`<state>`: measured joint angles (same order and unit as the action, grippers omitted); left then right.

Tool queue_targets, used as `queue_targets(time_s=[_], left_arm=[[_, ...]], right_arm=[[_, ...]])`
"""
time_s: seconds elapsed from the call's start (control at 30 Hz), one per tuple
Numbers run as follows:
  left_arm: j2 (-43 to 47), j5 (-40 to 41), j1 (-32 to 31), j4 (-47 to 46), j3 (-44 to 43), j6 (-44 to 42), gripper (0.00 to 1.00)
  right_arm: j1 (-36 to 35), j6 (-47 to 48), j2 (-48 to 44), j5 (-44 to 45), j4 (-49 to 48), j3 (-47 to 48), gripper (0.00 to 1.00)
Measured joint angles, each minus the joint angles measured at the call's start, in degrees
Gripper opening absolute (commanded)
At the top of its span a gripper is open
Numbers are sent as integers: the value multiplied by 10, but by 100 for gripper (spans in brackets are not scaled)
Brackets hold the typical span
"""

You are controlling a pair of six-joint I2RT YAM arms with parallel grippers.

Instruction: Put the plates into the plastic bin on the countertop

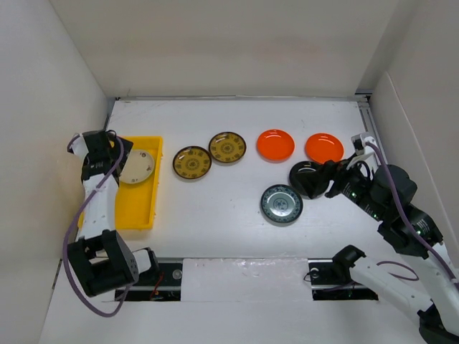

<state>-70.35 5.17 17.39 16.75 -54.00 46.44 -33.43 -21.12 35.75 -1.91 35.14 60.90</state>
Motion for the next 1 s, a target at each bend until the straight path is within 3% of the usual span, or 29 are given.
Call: queue_targets(time_s=[0.1,0.2,0.37,0.5,0.73,1.0], left_arm=[[31,-6,-62,-7,0,-16,100],[28,-20,-208,-26,-8,-31,100],[-69,-48,-475,-85,-45,-52,100],[-162,-67,-595,-129,-52,-60,100],[-287,-88,-662,-179,-53,-59,100],[-352,-123,-664,-237,-74,-56,80]], right_arm=[[0,0,-1,9,0,0,100],[0,0,2,25,1,0,100],[0,0,7,48,15,17,100],[0,0,2,52,24,40,100],[0,-1,-12,52,41,49,100],[0,-3,-23,52,52,49,100]])
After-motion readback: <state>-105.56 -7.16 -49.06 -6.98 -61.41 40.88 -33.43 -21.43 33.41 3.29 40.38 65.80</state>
